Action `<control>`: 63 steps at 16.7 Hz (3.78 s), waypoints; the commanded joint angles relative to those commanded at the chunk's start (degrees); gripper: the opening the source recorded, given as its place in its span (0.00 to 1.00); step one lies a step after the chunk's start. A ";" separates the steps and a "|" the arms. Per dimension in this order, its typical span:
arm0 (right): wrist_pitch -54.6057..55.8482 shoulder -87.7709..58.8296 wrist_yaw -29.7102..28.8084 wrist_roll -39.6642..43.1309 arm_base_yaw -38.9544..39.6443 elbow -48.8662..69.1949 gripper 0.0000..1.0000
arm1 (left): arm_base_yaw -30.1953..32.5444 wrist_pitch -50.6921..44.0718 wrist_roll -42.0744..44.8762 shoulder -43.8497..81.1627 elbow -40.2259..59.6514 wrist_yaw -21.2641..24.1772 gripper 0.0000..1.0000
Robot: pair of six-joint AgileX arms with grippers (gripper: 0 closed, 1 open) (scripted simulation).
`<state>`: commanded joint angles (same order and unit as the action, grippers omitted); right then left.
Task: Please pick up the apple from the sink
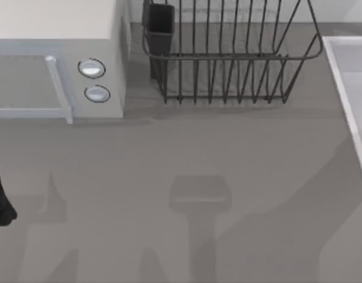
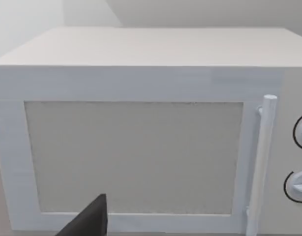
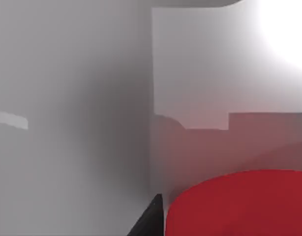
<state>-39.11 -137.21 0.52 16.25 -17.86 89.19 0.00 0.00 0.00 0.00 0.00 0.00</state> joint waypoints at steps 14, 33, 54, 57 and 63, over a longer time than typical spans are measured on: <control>-47.26 9.05 0.12 0.41 -0.31 37.00 0.00 | 0.00 0.00 0.00 0.00 0.00 0.00 1.00; -44.74 24.53 -0.33 -29.72 29.74 19.12 0.00 | 0.00 0.00 0.00 0.00 0.00 0.00 1.00; -32.36 37.86 -0.48 -60.30 61.01 -8.91 0.00 | 0.00 0.00 0.00 0.00 0.00 0.00 1.00; -22.90 36.50 -0.51 -60.39 61.16 -15.75 0.00 | 0.00 0.00 0.00 0.00 0.00 0.00 1.00; -14.14 34.80 -0.54 -60.55 61.38 -23.52 0.00 | 0.00 0.00 0.00 0.00 0.00 0.00 1.00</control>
<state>-53.25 -102.41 -0.02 -44.30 43.52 65.66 0.00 0.00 0.00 0.00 0.00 0.00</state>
